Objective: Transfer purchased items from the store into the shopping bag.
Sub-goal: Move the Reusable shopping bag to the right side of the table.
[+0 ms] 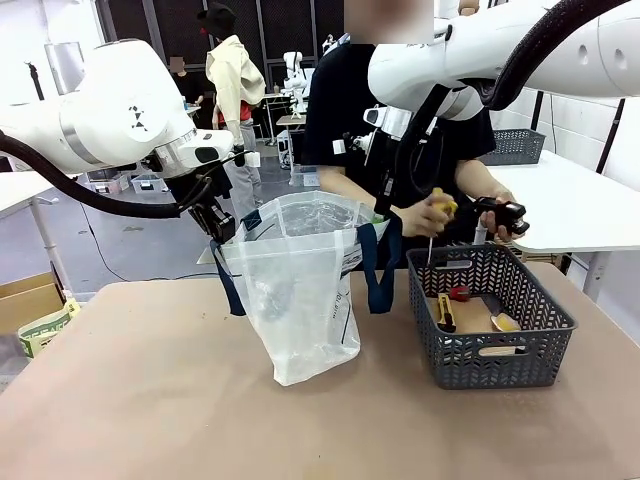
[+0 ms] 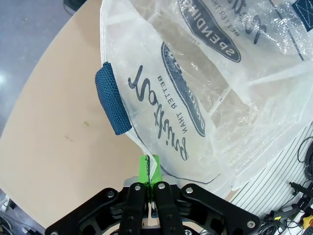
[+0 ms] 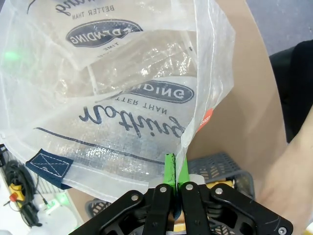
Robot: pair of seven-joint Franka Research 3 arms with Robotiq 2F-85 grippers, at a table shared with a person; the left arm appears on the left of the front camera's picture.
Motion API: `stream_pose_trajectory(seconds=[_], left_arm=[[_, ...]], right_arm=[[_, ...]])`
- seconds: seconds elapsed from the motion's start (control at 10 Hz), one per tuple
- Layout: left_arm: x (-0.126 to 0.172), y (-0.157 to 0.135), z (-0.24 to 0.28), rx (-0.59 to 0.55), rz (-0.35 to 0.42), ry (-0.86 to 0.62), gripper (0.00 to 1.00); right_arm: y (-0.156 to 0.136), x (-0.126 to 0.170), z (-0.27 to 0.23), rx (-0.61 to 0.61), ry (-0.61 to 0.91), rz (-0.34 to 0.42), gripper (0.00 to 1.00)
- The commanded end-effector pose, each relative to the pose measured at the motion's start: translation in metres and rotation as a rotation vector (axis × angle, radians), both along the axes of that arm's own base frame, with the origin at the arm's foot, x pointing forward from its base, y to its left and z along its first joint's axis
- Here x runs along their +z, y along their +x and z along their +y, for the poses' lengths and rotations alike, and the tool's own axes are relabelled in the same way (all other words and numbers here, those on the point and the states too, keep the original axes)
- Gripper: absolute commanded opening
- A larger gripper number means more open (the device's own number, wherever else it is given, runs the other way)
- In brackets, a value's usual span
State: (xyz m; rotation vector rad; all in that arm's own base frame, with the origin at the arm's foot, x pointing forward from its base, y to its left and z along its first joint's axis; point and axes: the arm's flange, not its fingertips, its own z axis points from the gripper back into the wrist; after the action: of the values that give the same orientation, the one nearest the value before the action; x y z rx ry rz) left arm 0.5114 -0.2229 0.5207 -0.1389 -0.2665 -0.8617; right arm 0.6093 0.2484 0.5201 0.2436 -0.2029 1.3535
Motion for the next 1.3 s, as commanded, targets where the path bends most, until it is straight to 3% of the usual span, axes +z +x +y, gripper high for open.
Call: stream_pose_trajectory(seconds=[0.0,1.2], left_arm=[[0.0004,0.0,0.0004,0.013,0.0,0.004,0.0],[0.0004,0.0,0.0004,0.013,0.0,0.004,0.0]], right_arm=[[0.0,0.002,-0.0008,0.003,-0.002,0.007,0.0],[0.0,0.002,-0.0008,0.003,-0.002,0.007,0.0]])
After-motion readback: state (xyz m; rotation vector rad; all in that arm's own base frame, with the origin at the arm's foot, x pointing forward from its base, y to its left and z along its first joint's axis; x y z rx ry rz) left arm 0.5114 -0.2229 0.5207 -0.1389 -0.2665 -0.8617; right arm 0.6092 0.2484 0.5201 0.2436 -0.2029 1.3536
